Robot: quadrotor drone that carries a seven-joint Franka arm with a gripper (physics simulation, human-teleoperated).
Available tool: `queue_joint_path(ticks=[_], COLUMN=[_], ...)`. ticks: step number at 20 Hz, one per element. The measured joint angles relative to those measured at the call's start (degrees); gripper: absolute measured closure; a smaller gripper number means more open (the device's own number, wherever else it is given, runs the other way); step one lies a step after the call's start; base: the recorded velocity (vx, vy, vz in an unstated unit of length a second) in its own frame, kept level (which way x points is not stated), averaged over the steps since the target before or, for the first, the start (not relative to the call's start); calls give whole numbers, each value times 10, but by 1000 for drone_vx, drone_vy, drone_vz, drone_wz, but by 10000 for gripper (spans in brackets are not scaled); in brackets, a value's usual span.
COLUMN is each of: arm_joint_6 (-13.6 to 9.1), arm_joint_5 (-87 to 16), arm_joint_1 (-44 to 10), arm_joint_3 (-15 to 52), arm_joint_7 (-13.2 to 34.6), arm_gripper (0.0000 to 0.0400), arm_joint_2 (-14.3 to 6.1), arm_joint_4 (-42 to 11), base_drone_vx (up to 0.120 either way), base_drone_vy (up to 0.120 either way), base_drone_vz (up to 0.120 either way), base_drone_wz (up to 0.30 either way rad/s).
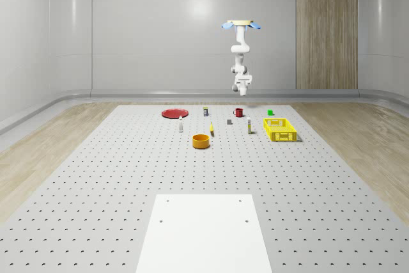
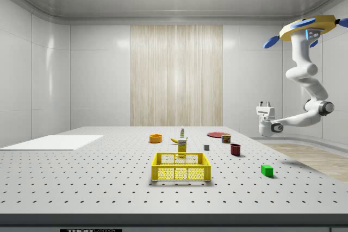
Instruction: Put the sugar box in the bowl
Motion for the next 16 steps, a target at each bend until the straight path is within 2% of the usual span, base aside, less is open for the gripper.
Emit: queue_joint_path(ticks=[16], arm_joint_6=[7], arm_joint_5=[-4], arm_joint_1=[-2], arm_joint_3=[4], arm_joint_7=[0], arm_gripper=[0], arm_joint_2=[-5], arm_joint_4=[-4], base_drone_vx=[120], base_drone_vy=[0], base_drone_vz=[0], base_drone_wz=[0])
